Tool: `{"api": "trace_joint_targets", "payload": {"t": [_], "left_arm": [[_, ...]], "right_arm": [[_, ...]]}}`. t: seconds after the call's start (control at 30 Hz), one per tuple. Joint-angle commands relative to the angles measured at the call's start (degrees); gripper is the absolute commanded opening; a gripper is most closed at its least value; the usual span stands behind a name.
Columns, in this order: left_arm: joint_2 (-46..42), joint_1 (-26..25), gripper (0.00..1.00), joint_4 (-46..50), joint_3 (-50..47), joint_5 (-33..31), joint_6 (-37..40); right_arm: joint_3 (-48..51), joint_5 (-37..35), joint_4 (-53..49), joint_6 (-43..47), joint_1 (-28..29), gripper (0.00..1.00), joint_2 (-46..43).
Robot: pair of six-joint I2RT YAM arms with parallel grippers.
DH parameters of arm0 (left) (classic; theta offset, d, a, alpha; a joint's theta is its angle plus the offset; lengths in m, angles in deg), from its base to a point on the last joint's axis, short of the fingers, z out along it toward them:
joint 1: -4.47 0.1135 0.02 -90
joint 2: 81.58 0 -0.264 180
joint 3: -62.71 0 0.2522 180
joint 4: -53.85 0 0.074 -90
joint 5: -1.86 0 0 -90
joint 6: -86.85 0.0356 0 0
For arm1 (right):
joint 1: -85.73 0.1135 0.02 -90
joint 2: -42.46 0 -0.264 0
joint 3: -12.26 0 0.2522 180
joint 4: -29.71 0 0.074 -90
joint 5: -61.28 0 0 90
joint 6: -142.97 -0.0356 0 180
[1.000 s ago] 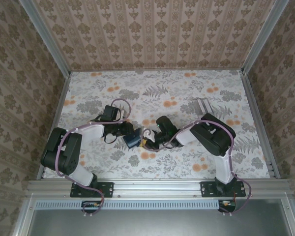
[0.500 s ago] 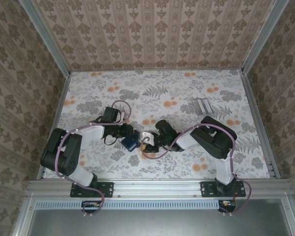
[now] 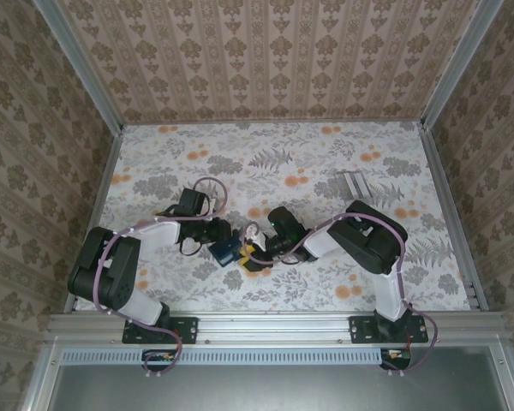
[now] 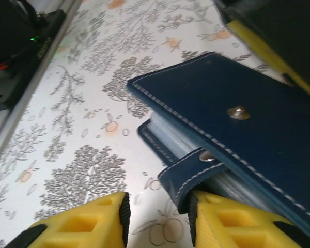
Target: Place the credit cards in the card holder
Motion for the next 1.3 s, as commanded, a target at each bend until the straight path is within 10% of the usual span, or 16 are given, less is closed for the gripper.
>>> {"api": "trace_joint_targets", "payload": {"t": [0.0, 0.47, 0.97, 1.27], "left_arm": [[-1.20, -0.42, 0.31, 1.28, -0.87, 0.59, 0.97], [-4.64, 3.17, 0.33, 5.72, -1.68, 0.28, 1.13], [-7.43, 3.12, 0.33, 3.54, -5.21, 1.47, 0.62], [-8.58, -4.56, 0.33, 7.13, -3.76, -5.34, 3.34]], "right_arm": [[-3.83, 6.41, -9.15, 1.22, 0.25, 0.40, 2.15], [-3.64, 0.62, 2.30, -17.24, 0.34, 0.40, 2.03], [-5.48, -1.78, -4.29, -10.96, 2.00, 0.01, 1.78], [1.16, -0.29, 1.71, -0.65, 1.85, 0.00, -1.02]]}}
